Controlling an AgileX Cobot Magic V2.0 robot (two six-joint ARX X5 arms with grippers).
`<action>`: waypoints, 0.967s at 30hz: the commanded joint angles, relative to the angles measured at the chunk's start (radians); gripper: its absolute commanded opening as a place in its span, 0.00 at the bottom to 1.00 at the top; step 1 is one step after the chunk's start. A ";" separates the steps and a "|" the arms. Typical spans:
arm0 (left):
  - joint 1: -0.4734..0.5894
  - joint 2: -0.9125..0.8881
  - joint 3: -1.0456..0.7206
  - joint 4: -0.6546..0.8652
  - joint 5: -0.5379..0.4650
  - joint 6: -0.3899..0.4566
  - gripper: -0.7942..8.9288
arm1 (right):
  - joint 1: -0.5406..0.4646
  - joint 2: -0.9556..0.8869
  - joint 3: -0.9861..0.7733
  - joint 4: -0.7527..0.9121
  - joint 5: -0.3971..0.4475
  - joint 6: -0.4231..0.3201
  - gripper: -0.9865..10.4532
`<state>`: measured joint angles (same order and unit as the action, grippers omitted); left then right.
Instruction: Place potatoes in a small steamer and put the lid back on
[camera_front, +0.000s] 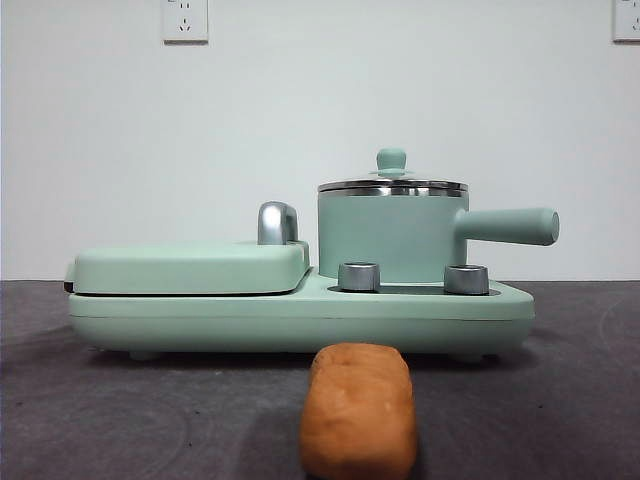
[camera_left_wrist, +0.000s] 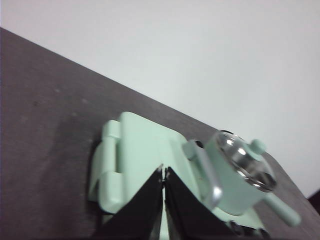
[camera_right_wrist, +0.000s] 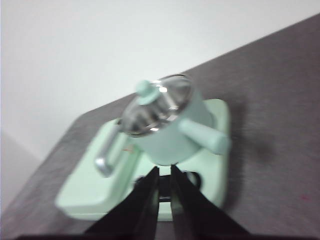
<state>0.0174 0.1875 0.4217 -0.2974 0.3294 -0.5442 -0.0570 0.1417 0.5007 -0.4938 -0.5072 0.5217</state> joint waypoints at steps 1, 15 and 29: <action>0.000 0.059 0.093 0.005 0.041 -0.006 0.09 | 0.002 0.030 0.059 -0.002 -0.057 -0.007 0.12; -0.014 0.409 0.364 -0.003 0.346 0.070 0.09 | 0.003 0.292 0.262 -0.093 -0.267 -0.177 0.12; -0.210 0.591 0.494 -0.056 0.378 0.233 0.11 | 0.003 0.445 0.361 -0.244 -0.305 -0.399 0.30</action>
<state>-0.1841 0.7677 0.8940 -0.3576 0.7032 -0.3565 -0.0540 0.5785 0.8413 -0.7444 -0.8097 0.1455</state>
